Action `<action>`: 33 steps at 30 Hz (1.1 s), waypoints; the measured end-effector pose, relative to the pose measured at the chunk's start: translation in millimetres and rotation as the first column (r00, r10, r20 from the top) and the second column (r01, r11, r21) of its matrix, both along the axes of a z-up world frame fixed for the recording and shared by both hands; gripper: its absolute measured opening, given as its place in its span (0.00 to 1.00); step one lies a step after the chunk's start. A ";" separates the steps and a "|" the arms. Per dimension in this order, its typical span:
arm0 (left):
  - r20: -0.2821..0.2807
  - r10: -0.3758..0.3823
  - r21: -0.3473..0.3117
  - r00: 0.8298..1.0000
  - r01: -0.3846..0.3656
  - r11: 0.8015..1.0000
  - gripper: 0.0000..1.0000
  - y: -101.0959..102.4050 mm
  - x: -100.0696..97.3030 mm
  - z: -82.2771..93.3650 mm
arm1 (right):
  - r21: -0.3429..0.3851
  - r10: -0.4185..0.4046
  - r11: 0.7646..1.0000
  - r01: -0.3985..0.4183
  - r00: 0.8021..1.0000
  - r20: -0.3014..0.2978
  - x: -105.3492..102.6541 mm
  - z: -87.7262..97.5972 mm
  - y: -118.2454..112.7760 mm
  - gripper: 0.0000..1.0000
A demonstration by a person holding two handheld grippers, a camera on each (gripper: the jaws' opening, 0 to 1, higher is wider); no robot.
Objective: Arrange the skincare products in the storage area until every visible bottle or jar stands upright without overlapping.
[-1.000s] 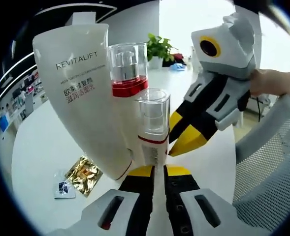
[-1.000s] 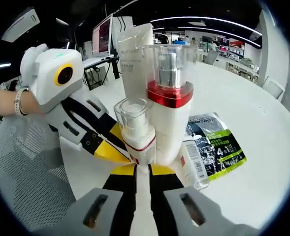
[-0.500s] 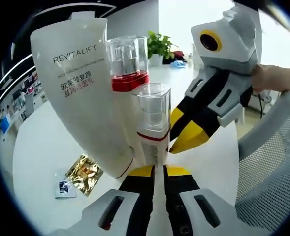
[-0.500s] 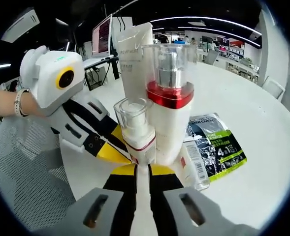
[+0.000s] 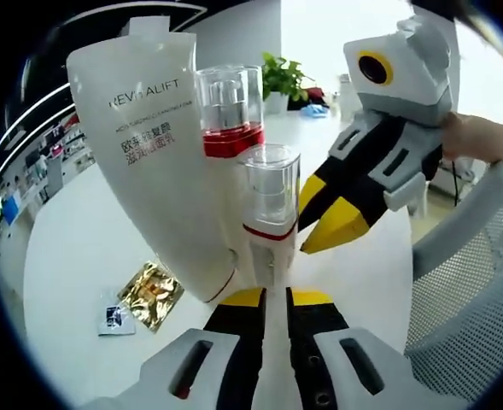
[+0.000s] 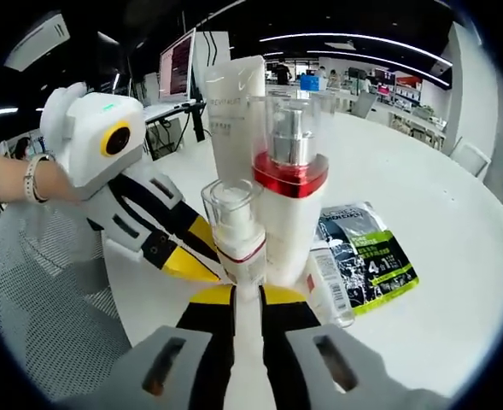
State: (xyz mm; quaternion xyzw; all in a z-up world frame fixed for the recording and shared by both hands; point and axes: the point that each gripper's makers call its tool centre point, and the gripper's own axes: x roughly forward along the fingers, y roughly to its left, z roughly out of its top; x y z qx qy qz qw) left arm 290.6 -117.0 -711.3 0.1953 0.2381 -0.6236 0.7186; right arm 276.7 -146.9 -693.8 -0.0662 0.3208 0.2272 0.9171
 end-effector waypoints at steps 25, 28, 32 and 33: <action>0.025 0.062 -0.037 0.998 -0.061 0.997 0.38 38.7 -2.8 51.8 | 0.035 -0.078 0.997 0.074 0.989 0.129 -14.3 75.8 2.5 0.42; 0.046 0.053 -0.028 0.998 -0.052 0.998 0.42 45.3 -2.0 57.3 | -0.041 -0.074 0.996 0.080 0.989 0.131 -16.3 78.7 -3.8 0.44; 0.067 0.048 -0.016 0.997 -0.047 0.999 0.50 54.3 -2.6 64.2 | -0.058 -0.073 0.995 0.083 0.986 0.150 -18.6 86.9 -2.6 0.52; 0.070 0.050 -0.018 0.996 -0.049 0.999 0.52 55.7 -2.5 65.6 | -0.050 -0.075 0.995 0.084 0.985 0.153 -18.8 88.9 -1.8 0.53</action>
